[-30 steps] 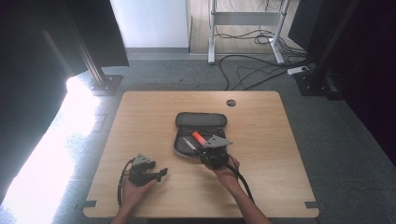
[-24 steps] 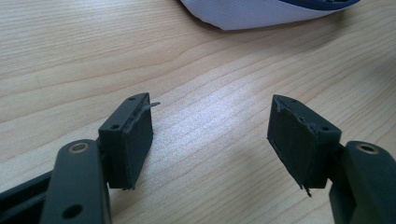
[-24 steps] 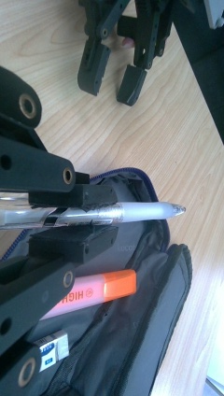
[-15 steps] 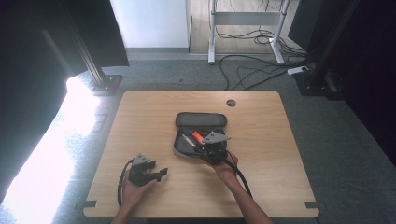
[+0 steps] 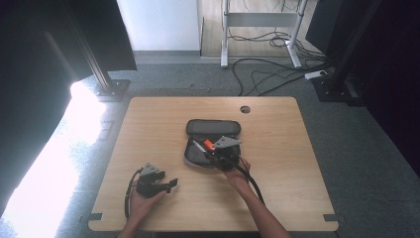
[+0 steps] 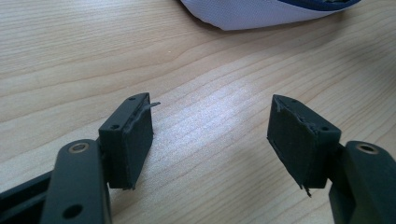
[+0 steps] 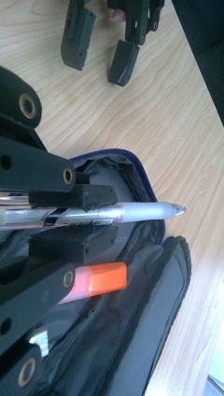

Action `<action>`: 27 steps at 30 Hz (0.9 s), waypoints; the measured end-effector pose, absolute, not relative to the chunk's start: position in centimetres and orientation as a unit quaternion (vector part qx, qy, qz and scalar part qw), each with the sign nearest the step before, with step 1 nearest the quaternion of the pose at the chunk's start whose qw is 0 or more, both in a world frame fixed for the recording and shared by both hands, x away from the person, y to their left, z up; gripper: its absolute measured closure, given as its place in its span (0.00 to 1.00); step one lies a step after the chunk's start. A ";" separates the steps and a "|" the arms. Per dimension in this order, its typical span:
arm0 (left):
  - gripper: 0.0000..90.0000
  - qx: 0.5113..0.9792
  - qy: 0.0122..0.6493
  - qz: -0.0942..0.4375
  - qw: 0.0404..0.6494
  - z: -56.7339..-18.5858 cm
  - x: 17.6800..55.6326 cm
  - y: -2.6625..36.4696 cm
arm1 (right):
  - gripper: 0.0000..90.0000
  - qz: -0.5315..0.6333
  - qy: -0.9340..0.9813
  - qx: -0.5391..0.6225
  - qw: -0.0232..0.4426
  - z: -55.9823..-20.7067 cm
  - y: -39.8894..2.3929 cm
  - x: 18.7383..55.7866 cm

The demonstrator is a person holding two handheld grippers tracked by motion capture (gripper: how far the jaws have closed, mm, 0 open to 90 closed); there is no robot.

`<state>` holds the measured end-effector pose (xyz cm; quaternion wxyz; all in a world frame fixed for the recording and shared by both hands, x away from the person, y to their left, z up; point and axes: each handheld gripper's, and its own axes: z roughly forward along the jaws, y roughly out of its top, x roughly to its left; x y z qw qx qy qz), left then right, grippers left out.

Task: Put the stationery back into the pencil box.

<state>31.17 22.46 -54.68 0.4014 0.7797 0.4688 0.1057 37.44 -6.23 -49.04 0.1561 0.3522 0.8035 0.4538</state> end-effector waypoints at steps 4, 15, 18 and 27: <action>0.35 0.779 0.469 0.105 0.402 -54.7 31.2 22.5 | 0.88 0.451 0.805 0.353 0.157 -49.1 -5.9 37.9; 0.35 0.779 0.469 0.104 0.402 -54.7 31.2 22.5 | 0.88 0.440 0.809 0.356 0.159 -49.6 -5.2 39.0; 0.35 0.779 0.469 0.104 0.402 -54.7 31.2 22.5 | 0.88 0.438 0.809 0.358 0.159 -49.8 -5.2 39.3; 0.35 0.779 0.469 0.103 0.403 -54.7 31.2 22.5 | 0.88 0.426 0.813 0.362 0.162 -50.3 -4.7 40.5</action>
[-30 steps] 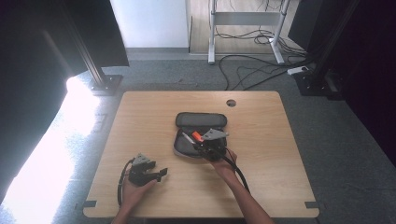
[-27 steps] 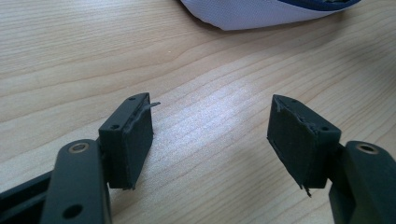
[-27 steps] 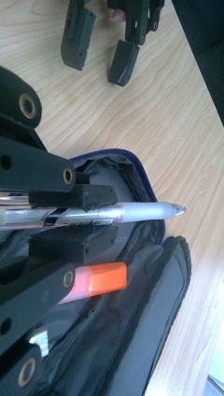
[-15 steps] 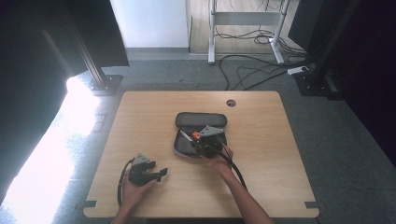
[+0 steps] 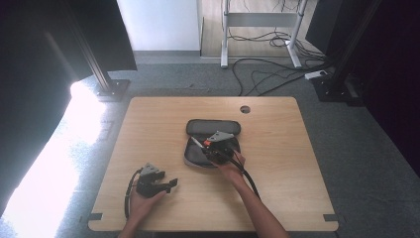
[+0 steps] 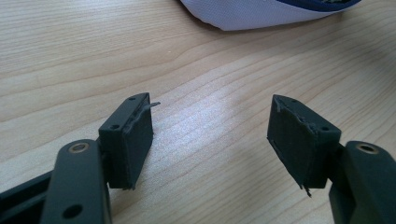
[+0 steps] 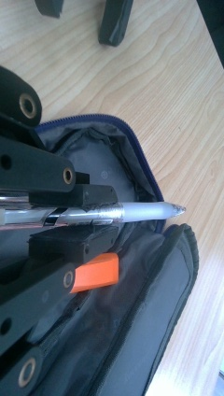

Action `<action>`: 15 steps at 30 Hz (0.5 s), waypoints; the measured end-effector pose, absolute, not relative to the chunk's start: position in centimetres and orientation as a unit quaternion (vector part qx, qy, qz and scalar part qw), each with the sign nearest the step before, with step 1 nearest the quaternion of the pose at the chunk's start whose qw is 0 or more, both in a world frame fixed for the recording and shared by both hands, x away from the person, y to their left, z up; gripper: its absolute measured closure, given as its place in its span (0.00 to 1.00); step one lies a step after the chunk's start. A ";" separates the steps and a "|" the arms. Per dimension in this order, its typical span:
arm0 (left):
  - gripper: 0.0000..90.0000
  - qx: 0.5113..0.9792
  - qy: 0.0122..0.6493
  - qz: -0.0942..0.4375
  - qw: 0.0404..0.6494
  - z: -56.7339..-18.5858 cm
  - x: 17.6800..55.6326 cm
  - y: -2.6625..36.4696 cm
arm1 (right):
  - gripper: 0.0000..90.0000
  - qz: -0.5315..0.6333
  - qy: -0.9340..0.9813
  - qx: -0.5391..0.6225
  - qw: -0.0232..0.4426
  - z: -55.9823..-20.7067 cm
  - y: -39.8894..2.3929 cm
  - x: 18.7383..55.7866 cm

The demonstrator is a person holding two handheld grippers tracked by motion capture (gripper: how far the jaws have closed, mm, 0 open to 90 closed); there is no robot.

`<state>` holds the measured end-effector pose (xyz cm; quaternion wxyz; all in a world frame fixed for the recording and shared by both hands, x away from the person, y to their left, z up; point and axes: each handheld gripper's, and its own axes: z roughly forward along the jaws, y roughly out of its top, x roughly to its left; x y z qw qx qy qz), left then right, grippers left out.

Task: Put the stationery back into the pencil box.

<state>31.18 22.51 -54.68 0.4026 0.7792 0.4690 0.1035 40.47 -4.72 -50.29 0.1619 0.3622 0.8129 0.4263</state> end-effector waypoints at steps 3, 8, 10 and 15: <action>0.35 0.779 0.469 0.104 0.403 -54.7 31.2 22.5 | 0.87 0.422 0.814 0.366 0.160 -50.6 -4.6 40.9; 0.35 0.779 0.469 0.103 0.403 -54.7 31.2 22.5 | 0.87 0.414 0.815 0.372 0.161 -51.2 -4.5 41.6; 0.35 0.779 0.469 0.103 0.403 -54.7 31.2 22.5 | 0.87 0.410 0.817 0.373 0.161 -51.4 -4.4 41.8; 0.35 0.779 0.469 0.103 0.403 -54.7 31.2 22.5 | 0.87 0.405 0.819 0.373 0.161 -51.9 -4.1 42.1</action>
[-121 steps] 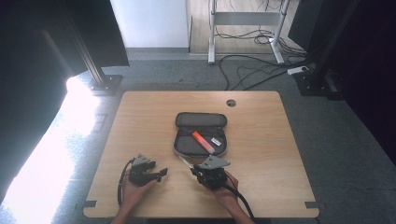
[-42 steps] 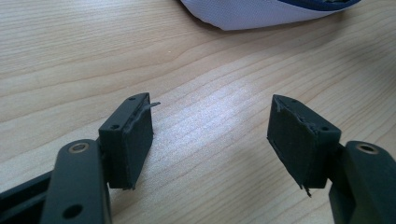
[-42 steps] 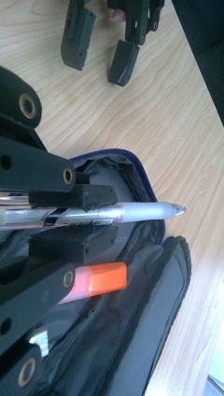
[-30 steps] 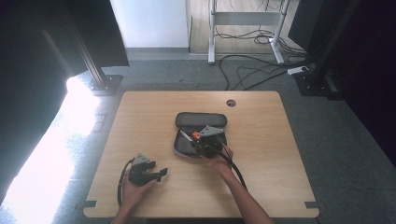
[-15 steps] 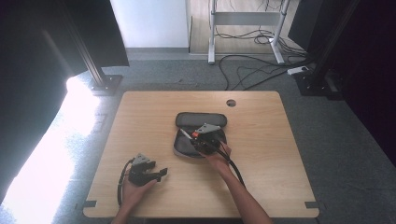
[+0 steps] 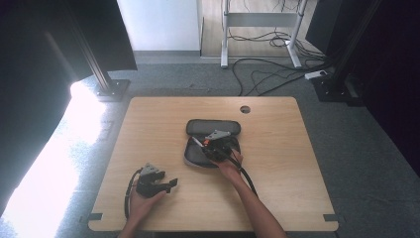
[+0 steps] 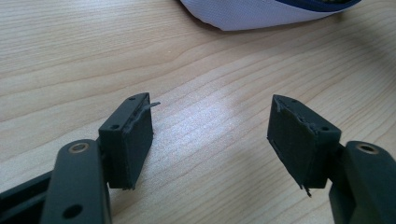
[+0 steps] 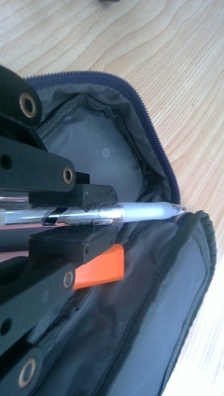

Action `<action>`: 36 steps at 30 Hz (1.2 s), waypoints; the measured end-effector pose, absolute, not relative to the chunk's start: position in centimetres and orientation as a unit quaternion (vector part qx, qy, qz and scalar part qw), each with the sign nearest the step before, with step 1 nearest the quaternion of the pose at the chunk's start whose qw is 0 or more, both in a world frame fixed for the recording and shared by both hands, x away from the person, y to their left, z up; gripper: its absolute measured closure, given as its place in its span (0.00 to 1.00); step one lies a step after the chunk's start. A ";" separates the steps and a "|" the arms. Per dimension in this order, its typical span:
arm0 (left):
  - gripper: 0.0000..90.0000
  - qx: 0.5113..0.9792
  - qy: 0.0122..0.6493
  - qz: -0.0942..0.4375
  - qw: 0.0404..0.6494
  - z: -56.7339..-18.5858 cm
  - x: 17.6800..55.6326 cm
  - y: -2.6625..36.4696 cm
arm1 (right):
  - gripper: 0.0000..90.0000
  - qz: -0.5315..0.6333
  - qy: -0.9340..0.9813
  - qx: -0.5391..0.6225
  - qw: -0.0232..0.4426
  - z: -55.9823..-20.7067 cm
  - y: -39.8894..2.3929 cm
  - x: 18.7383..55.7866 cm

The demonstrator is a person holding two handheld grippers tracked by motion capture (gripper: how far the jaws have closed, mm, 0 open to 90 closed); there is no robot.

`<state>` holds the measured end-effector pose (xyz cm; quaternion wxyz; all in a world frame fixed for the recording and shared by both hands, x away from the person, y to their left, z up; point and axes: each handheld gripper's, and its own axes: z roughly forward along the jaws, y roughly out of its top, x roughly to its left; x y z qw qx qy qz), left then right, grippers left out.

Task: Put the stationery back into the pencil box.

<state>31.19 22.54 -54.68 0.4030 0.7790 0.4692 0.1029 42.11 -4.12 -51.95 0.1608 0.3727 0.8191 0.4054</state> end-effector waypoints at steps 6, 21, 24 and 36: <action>0.35 0.779 0.469 0.102 0.403 -54.7 31.2 22.5 | 0.87 0.400 0.822 0.374 0.160 -52.4 -3.9 42.3; 0.35 0.779 0.469 0.103 0.403 -54.7 31.2 22.5 | 0.74 0.394 0.827 0.370 0.153 -52.6 -3.8 42.2; 0.35 0.779 0.469 0.103 0.403 -54.7 31.2 22.5 | 0.71 0.399 0.824 0.372 0.152 -52.3 -4.0 42.1; 0.37 0.778 0.469 0.101 0.405 -54.7 31.2 22.8 | 0.57 0.424 0.806 0.384 0.152 -51.3 -5.0 41.2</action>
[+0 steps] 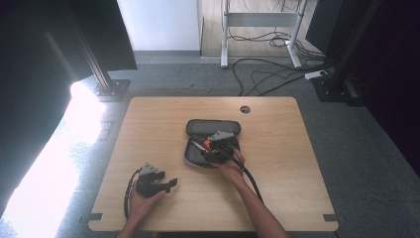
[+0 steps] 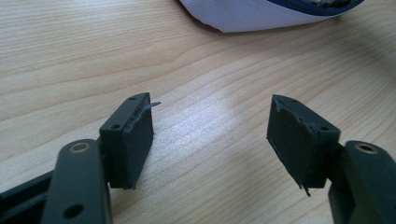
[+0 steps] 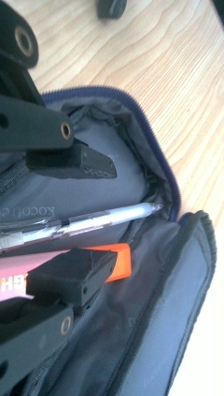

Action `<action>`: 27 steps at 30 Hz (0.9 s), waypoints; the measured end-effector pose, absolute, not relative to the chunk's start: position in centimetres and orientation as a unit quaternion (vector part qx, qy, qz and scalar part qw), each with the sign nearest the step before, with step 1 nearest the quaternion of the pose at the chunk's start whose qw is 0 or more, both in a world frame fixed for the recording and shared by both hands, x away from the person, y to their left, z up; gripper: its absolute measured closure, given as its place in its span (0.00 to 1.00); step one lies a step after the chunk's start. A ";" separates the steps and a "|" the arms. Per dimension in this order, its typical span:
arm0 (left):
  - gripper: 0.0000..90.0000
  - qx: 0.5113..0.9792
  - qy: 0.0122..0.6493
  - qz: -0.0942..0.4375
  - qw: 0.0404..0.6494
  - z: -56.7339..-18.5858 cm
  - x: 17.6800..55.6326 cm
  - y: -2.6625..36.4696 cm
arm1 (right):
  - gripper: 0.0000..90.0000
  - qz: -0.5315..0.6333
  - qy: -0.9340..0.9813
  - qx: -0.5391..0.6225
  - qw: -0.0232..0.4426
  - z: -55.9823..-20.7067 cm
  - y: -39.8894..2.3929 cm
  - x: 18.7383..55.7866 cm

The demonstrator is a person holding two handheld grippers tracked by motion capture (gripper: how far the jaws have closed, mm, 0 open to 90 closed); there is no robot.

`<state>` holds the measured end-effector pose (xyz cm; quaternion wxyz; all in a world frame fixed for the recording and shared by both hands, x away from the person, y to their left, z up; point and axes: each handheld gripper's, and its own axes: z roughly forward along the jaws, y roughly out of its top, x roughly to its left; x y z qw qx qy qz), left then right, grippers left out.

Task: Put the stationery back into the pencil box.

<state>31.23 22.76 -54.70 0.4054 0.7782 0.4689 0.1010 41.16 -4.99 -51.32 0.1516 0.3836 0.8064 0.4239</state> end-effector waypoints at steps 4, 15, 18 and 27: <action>0.38 0.781 0.467 0.109 0.399 -54.7 31.1 22.7 | 0.55 0.441 0.800 0.384 0.139 -51.1 -5.6 40.7; 0.38 0.781 0.468 0.110 0.399 -54.7 31.2 22.7 | 0.50 0.459 0.791 0.381 0.134 -50.9 -7.0 39.2; 0.37 0.782 0.468 0.111 0.398 -54.7 31.1 22.6 | 0.49 0.462 0.790 0.381 0.133 -50.7 -7.3 38.6; 0.37 0.782 0.466 0.108 0.399 -54.7 31.2 22.7 | 0.48 0.472 0.784 0.379 0.140 -50.3 -8.6 36.9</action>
